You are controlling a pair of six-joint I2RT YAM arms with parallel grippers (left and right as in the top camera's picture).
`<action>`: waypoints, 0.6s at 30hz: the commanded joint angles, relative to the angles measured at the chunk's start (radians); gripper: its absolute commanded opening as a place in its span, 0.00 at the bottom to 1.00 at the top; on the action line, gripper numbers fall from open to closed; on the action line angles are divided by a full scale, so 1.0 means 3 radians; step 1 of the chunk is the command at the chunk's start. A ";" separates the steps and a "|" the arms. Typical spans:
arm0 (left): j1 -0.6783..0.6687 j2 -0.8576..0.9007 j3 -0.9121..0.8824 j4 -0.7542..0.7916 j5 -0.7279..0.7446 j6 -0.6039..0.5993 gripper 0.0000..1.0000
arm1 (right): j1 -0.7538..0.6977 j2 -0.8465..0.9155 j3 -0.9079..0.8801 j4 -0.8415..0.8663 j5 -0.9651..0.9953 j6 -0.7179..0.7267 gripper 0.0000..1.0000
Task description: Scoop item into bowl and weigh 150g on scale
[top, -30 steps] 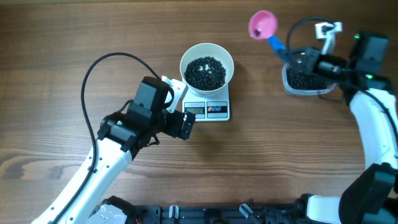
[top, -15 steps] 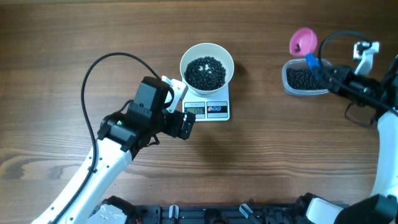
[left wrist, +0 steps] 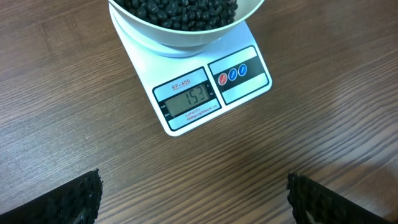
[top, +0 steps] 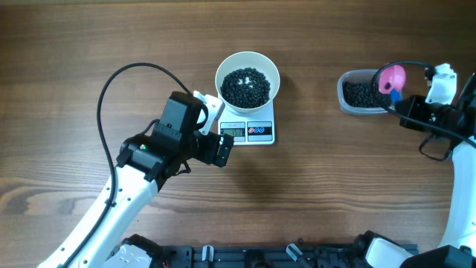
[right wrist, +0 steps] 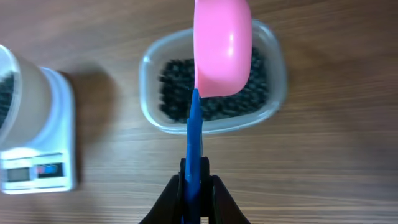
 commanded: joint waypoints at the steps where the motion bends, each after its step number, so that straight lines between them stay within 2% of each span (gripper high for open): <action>1: -0.0015 0.0013 0.0061 0.0009 -0.0019 -0.0009 1.00 | 0.0097 -0.0008 -0.0029 0.0037 0.0357 -0.0464 0.04; 5: -0.0015 0.0013 0.0061 0.0009 -0.0019 -0.0010 1.00 | 0.0346 0.0029 -0.0032 0.0140 0.0908 -0.0608 0.05; 8: -0.0015 0.0013 0.0061 0.0009 -0.0018 -0.0009 1.00 | 0.0552 0.0055 -0.0032 0.0196 0.1083 -0.0800 0.04; 12: -0.0015 0.0013 0.0061 0.0009 -0.0018 -0.0009 1.00 | 0.0779 0.0116 -0.0032 0.0323 0.1536 -0.0829 0.04; 18: -0.0015 0.0013 0.0061 0.0009 -0.0018 -0.0009 1.00 | 0.0882 0.0242 -0.0032 0.0352 0.1727 -0.0903 0.04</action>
